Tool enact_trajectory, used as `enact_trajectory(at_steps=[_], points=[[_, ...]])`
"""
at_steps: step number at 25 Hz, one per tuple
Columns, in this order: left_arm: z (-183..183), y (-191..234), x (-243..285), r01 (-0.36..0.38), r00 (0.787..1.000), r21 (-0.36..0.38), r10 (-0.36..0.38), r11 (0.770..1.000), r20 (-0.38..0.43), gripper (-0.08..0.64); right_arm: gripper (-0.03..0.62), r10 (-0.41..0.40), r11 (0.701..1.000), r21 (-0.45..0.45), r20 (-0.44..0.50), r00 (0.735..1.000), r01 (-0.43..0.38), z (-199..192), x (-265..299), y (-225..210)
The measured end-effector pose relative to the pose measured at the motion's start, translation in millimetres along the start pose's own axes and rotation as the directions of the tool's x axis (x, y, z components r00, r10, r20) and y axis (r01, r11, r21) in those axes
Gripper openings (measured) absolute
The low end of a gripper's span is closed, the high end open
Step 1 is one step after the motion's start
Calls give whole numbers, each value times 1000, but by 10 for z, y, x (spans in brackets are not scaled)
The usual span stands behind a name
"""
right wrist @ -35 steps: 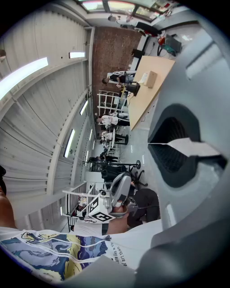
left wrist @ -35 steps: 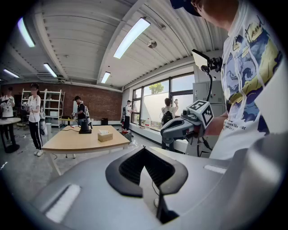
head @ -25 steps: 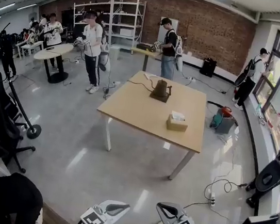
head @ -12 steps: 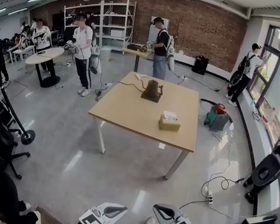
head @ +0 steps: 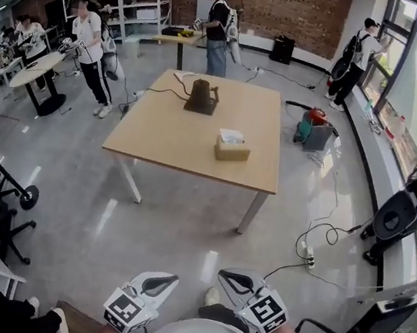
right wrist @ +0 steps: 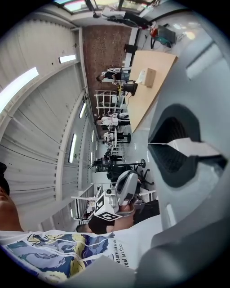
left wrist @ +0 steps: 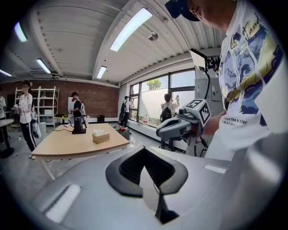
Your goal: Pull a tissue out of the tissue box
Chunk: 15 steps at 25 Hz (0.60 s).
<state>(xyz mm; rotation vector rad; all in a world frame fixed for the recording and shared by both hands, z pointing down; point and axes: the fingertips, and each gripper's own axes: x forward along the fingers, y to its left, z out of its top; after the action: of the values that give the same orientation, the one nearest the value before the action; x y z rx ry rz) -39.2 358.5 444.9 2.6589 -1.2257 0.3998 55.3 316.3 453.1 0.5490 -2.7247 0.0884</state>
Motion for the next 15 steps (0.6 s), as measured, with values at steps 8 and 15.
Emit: enact_trajectory(at_steps=[8,15], points=[[479,548,781,-34,999,14,34,999,-9,3,9,43,999,-30,23,999,-42,235,215,-914],[750,813,1428,-30,1000,40,30,999,5,3,9,32,999,-13,13,999,-31,125,324,-1571]])
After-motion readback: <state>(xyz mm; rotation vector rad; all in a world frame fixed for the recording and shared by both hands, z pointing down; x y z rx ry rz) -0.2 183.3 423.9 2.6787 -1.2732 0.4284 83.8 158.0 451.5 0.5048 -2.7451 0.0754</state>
